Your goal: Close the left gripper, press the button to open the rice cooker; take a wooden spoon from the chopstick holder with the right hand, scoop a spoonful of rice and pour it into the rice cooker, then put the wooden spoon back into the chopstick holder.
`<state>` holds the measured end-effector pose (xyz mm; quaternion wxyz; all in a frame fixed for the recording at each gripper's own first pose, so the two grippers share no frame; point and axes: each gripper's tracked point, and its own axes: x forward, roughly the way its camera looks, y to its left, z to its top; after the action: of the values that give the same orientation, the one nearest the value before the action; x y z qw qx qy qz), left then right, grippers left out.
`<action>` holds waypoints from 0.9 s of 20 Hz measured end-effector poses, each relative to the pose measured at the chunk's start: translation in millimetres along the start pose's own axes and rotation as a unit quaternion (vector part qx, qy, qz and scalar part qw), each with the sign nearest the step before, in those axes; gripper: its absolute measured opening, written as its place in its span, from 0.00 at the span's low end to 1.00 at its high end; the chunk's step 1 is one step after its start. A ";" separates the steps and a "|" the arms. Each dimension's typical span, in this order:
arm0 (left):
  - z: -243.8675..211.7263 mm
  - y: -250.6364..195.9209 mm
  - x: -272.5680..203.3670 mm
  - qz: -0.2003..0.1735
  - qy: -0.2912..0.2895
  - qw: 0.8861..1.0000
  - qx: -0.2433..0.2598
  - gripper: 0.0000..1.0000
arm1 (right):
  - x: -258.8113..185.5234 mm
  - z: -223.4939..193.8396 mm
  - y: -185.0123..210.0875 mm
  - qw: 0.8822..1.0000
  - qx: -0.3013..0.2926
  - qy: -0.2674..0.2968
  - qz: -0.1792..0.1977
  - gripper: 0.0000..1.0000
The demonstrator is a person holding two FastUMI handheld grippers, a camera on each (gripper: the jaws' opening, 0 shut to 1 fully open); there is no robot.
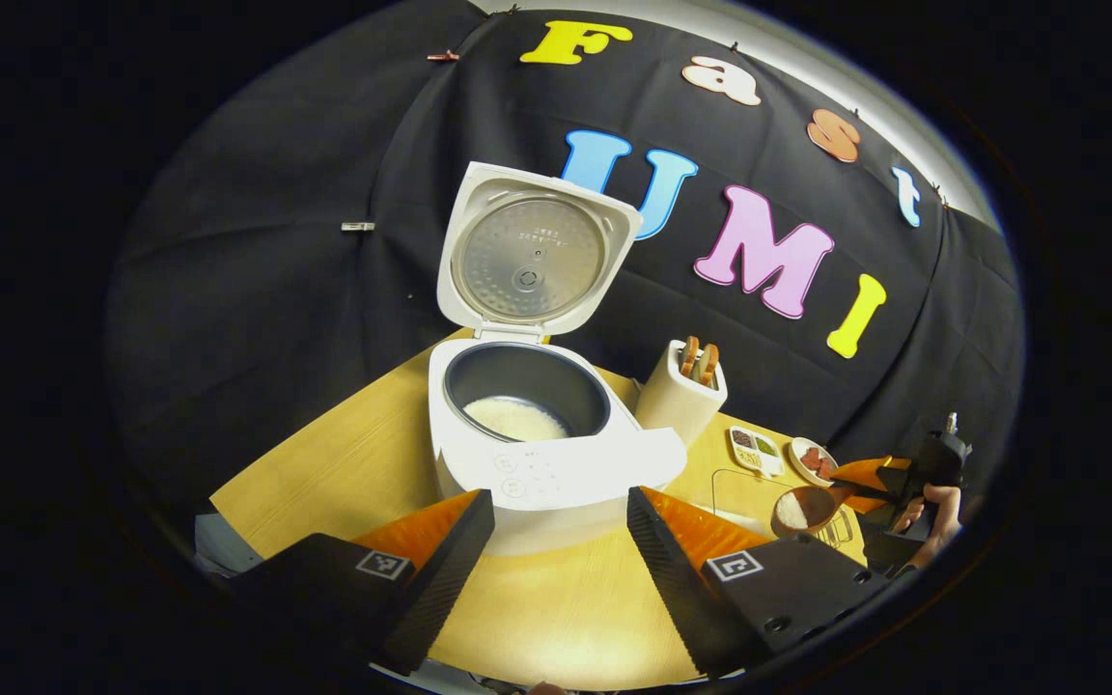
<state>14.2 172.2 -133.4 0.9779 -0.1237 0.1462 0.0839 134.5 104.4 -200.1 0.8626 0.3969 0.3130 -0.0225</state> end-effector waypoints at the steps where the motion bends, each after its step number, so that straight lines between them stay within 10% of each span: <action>1: -0.6 0.2 -0.6 -0.007 0.001 1.000 0.001 0.96 | -3.5 0.0 5.1 1.000 0.004 -0.001 0.004 0.13; 18: -16.5 95.6 -38.6 0.017 -0.002 1.000 0.003 0.96 | -5.4 -40.1 171.8 0.990 0.055 0.057 0.114 0.13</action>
<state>-45.7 254.3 -157.7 0.9771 -0.1178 0.1463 0.0999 158.6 248.8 -101.4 0.8172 0.4772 0.3128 0.0813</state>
